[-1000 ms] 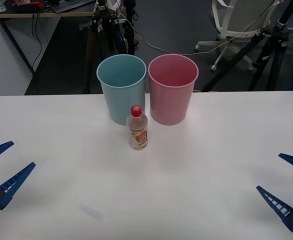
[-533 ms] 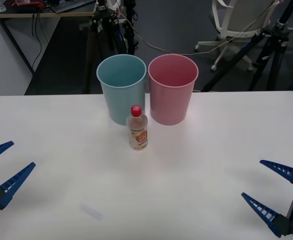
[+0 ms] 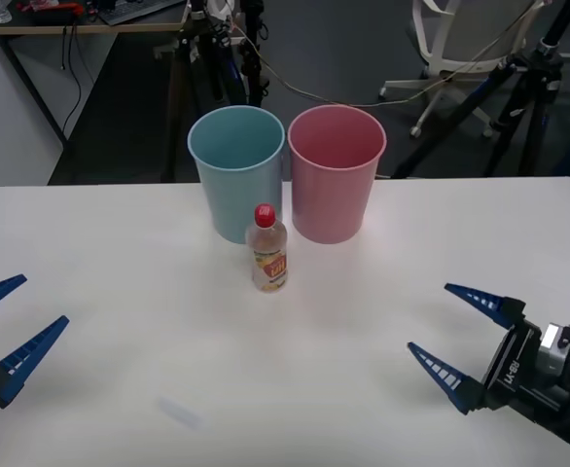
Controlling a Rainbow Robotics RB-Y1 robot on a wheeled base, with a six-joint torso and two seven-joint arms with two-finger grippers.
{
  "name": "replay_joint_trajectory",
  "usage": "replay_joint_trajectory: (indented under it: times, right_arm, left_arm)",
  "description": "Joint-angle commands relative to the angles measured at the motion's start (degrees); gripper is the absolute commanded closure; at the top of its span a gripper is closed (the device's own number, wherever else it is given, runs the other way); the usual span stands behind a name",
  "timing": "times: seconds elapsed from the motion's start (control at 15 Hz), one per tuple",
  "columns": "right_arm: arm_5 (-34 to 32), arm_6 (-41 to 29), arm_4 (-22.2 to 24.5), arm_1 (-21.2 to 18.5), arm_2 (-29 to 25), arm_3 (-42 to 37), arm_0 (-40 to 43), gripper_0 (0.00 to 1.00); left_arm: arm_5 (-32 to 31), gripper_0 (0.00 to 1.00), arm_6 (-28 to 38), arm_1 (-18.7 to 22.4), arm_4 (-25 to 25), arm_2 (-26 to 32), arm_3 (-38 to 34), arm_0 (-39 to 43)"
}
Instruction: Grasp the object on the table and drop it into the matching bin: aluminum can to the light blue bin, PET bottle to the pink bin.
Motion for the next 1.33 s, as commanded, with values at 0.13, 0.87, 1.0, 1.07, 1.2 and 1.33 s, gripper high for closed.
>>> replay_joint_trajectory:
  times: [0.13,0.87,1.0,1.07,1.2,1.33]
  right_arm:
    - [0.1,1.0,0.8,3.0,4.1,4.9,-5.7,0.00]
    - [3.7,3.0,9.6,15.7,6.3,17.4,-18.0,0.00]
    - [5.5,3.2,9.7,16.6,7.1,17.4,-18.8,0.00]
    - [6.8,3.3,9.7,17.3,7.2,17.4,-19.2,0.00]
    - [8.9,3.5,9.7,18.5,7.6,17.4,-19.9,0.00]
    - [10.7,3.8,10.5,20.1,7.5,17.4,-20.3,0.00]
  left_arm:
    - [0.0,0.00,0.0,0.0,0.0,0.0,0.0,0.0]
    - [0.0,0.00,0.0,0.0,0.0,0.0,0.0,0.0]
    - [0.0,0.00,0.0,0.0,0.0,0.0,0.0,0.0]
    - [0.0,0.00,0.0,0.0,0.0,0.0,0.0,0.0]
    - [0.0,0.00,0.0,0.0,0.0,0.0,0.0,0.0]
    - [0.0,0.00,0.0,0.0,0.0,0.0,0.0,0.0]
